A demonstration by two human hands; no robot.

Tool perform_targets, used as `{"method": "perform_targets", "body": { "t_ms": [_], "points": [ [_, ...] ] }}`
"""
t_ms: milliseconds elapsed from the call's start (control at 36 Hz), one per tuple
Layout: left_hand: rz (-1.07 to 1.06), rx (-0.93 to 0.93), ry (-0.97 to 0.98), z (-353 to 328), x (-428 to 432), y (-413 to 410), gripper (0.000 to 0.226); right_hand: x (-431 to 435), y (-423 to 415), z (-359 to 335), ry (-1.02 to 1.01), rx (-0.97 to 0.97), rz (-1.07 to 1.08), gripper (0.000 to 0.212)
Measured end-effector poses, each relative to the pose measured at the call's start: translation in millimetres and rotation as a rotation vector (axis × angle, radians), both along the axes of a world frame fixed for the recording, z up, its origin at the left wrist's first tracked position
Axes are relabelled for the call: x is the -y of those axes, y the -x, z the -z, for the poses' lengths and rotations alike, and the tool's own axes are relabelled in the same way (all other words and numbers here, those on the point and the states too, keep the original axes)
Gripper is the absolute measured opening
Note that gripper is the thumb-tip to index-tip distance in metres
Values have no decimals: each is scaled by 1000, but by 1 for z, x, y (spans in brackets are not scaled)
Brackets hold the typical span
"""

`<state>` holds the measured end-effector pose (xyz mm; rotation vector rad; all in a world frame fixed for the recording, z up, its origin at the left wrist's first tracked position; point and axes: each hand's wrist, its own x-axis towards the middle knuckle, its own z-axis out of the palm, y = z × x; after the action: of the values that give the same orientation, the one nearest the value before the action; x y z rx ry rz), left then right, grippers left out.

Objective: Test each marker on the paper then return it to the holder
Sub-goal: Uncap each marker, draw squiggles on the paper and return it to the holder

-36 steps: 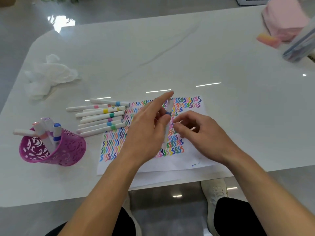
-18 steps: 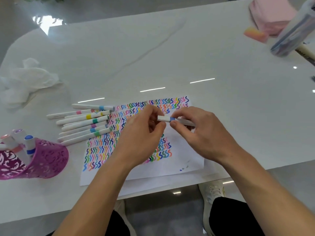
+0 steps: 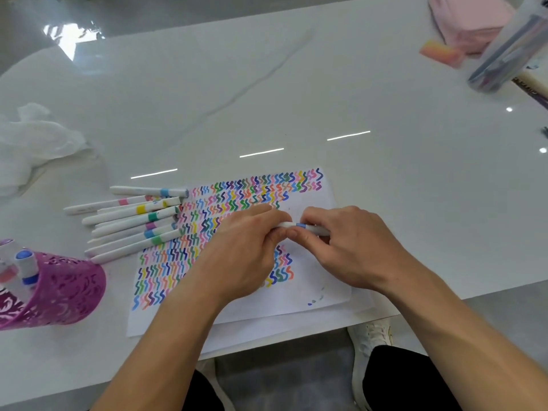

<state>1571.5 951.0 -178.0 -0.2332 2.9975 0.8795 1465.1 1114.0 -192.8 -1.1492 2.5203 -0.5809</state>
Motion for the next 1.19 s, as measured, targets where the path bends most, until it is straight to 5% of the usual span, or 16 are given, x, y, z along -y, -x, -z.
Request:
{"method": "perform_targets", "body": {
  "t_ms": [750, 889, 1000, 1083, 1194],
  "points": [
    [-95, -103, -19, -2, 10, -2, 17, 8, -5, -4, 73, 129, 53, 68],
    [-164, -119, -25, -2, 8, -2, 18, 7, -3, -9, 116, 159, 97, 50],
    [-281, -148, 7, -1, 15, -2, 23, 4, 6, -9, 245, 308, 198, 7],
    [-342, -145, 17, -1, 17, -2, 28, 4, 10, -9, 362, 361, 263, 30],
    [-347, -146, 28, 0, 15, 0, 24, 8, 10, -10, 489, 478, 338, 21]
  ]
}}
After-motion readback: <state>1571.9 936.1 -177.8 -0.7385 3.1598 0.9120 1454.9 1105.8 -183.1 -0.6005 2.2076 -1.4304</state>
